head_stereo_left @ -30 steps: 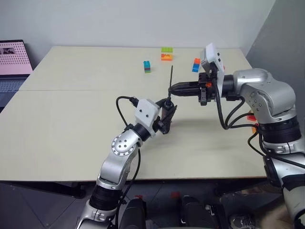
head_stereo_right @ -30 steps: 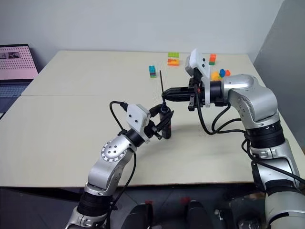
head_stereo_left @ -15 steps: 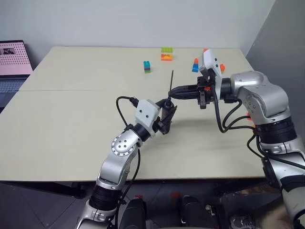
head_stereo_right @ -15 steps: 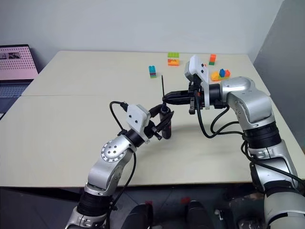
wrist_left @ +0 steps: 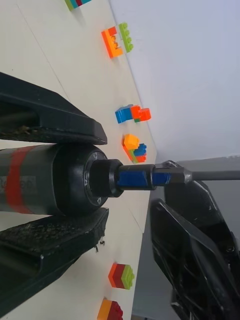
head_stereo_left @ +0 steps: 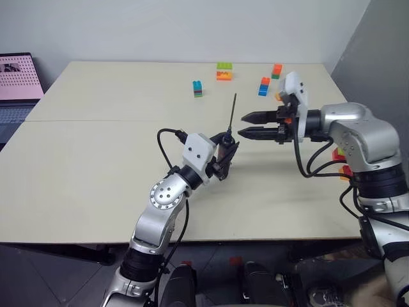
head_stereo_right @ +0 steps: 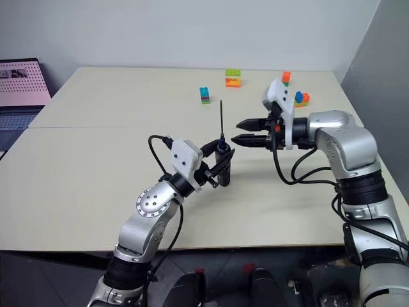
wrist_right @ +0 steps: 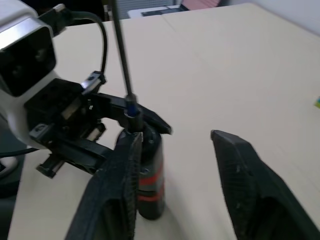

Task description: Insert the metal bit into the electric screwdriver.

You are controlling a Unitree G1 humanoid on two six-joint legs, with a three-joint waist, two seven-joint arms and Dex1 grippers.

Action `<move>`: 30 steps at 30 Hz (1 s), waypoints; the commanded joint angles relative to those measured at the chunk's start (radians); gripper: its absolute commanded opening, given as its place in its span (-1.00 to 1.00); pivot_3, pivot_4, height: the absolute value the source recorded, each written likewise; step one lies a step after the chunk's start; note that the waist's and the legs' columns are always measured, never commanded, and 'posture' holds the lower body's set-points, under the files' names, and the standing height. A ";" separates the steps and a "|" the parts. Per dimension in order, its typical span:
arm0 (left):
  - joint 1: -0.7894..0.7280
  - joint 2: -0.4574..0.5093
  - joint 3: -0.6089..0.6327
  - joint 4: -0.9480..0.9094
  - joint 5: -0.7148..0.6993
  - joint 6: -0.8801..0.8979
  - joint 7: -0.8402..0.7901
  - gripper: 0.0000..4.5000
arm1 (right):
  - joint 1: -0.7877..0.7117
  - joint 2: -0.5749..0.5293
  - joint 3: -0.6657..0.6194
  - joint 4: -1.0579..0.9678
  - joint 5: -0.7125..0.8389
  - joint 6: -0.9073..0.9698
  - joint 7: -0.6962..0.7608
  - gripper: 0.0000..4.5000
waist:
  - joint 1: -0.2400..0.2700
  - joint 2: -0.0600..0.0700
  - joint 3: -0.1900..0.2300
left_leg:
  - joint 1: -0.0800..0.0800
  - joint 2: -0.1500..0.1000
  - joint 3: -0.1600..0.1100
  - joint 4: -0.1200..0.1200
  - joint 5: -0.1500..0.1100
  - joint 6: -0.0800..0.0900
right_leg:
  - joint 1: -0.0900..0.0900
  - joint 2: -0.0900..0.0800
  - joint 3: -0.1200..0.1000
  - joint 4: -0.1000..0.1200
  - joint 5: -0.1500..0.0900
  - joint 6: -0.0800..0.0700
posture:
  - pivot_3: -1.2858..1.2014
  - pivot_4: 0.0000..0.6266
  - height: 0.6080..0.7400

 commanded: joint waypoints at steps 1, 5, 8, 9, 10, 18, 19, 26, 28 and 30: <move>-0.043 0.009 0.018 0.010 0.020 0.015 0.015 -0.28 | 0.021 -0.057 -0.090 -0.066 0.016 0.011 -0.028 0.32 | 0.000 0.000 0.000 | 0.000 0.000 0.000 0.000 0.000 0.000 | 0.000 0.000 0.000 0.000 0.000 0.000 | 0.03 -0.52 1.00; -0.172 0.090 0.035 0.055 0.100 0.012 0.012 -0.28 | 0.103 -0.163 -0.148 -0.153 0.011 0.002 -0.012 0.32 | 0.002 0.000 0.001 | -0.001 0.000 -0.001 0.000 0.000 0.000 | -0.001 0.000 -0.001 0.000 0.000 0.000 | 0.03 -0.52 1.00; -0.309 0.209 0.022 0.152 0.170 0.038 -0.048 -0.28 | 0.180 -0.241 -0.183 -0.236 0.022 -0.005 0.011 0.32 | 0.002 0.000 0.003 | -0.004 0.000 -0.002 0.001 0.000 0.000 | -0.002 0.000 -0.002 0.000 0.000 0.001 | 0.03 -0.52 1.00; -0.339 0.241 0.014 0.180 0.184 0.035 -0.072 -0.28 | 0.197 -0.257 -0.186 -0.255 0.023 -0.008 0.015 0.32 | -0.002 0.001 0.003 | -0.004 0.000 -0.002 0.001 0.000 0.000 | -0.002 0.000 -0.002 0.000 0.000 0.001 | 0.03 -0.52 1.00; -0.386 0.286 -0.008 0.230 0.206 0.018 -0.120 -0.28 | 0.223 -0.281 -0.192 -0.284 0.023 -0.016 0.029 0.32 | -0.002 0.001 0.003 | -0.005 0.000 -0.002 0.001 0.000 0.000 | -0.004 0.001 -0.001 -0.001 0.001 0.002 | 0.03 -0.52 1.00; -0.651 0.402 -0.332 0.723 0.383 -0.282 -0.602 -0.28 | 0.383 -0.411 -0.143 -0.450 -0.031 -0.098 0.098 0.32 | 0.002 0.000 0.004 | -0.009 -0.001 -0.001 0.000 0.000 0.000 | -0.005 0.000 -0.002 -0.004 -0.001 0.004 | 0.03 -0.52 1.00; -0.673 0.387 -0.353 0.773 0.396 -0.323 -0.623 -0.28 | 0.387 -0.415 -0.137 -0.464 -0.032 -0.101 0.096 0.32 | 0.003 0.000 0.004 | -0.010 -0.001 -0.001 0.001 0.000 0.000 | -0.006 0.000 -0.002 -0.004 -0.001 0.004 | 0.03 -0.52 1.00; -0.768 0.251 -0.413 1.032 0.463 -0.495 -0.697 -0.28 | 0.397 -0.389 -0.131 -0.531 0.004 -0.065 0.060 0.32 | -0.002 0.000 0.004 | -0.010 -0.001 -0.001 0.002 0.000 0.000 | -0.007 0.000 -0.002 -0.002 -0.001 0.004 | 0.03 -0.52 1.00; -0.776 0.224 -0.415 1.075 0.475 -0.526 -0.709 -0.28 | 0.403 -0.378 -0.138 -0.541 0.019 -0.051 0.045 0.32 | 0.001 0.000 0.004 | -0.010 -0.001 -0.001 0.002 0.000 0.000 | -0.007 0.000 -0.002 -0.002 -0.001 0.004 | 0.03 -0.52 1.00; -0.777 0.210 -0.405 1.096 0.478 -0.537 -0.722 -0.28 | 0.406 -0.369 -0.144 -0.549 0.034 -0.036 0.030 0.32 | 0.002 0.000 0.004 | -0.011 -0.001 -0.001 0.003 0.000 0.000 | -0.006 -0.001 -0.001 -0.002 -0.001 0.004 | 0.03 -0.52 1.00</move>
